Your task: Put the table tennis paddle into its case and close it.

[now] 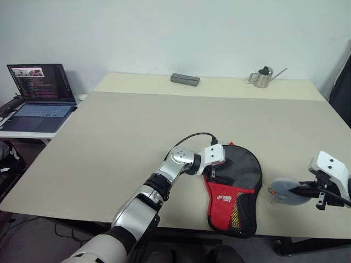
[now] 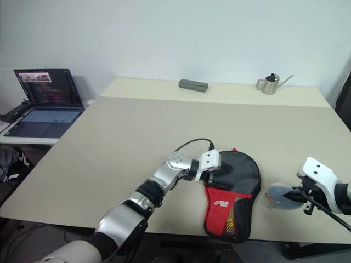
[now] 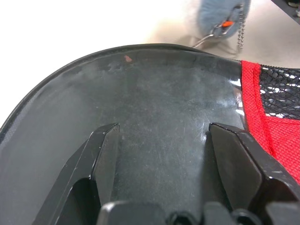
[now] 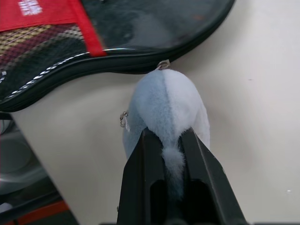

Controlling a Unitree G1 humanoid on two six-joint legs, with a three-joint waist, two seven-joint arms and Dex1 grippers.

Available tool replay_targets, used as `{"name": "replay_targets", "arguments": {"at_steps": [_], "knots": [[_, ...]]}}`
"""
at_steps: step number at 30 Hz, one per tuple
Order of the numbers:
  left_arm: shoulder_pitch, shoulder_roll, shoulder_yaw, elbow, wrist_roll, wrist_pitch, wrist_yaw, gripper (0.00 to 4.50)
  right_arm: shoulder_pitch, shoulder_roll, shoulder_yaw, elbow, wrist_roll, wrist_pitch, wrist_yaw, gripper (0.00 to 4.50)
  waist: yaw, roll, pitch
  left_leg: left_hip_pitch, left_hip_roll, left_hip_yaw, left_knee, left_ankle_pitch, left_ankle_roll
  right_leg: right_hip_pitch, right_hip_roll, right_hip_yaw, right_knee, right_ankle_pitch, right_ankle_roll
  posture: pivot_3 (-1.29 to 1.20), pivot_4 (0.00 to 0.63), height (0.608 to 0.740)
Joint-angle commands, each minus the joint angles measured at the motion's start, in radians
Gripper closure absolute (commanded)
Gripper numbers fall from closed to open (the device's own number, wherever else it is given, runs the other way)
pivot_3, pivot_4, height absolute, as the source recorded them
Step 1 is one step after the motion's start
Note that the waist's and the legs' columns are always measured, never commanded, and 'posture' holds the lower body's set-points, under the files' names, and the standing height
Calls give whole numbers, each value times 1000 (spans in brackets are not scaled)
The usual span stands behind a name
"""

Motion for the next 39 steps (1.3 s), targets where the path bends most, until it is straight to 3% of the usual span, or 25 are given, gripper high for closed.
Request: {"name": "replay_targets", "arguments": {"at_steps": [1, 16, 25, 39], "knots": [[38, -5, -59, 65, 73, 19, -3, 1183, 48, -22, -56, -81, 34, 13, 40, 4484, 2, 0, 0, 0, 0, 0, 0, 0, 0, 0, 0, 0, 0, 0, 0, 0, 150, 740], [42, -22, -57, 63, 81, 17, -9, 1183, 283, -24, -192, -192, 47, -23, 157, 4484, 15, -1, -1, 0, -1, -3, 0, -3, 2, 4, -1, -3, -7, -1, 2, 0, 150, 740], [48, -25, -65, 56, 81, 14, -40, 1183, 487, 35, -254, -318, 43, -78, 209, 4484, 22, 0, -2, -2, -2, -7, -1, -8, 5, 9, -3, -7, -16, -1, 1, 0, 150, 740], [79, 32, -164, -36, 95, -47, -287, 1183, 435, 25, -182, -287, 43, -91, 149, 4484, 14, -1, -3, -1, -4, -8, -2, -8, 5, 9, -6, -8, -16, -1, 1, 0, 150, 740]]}}
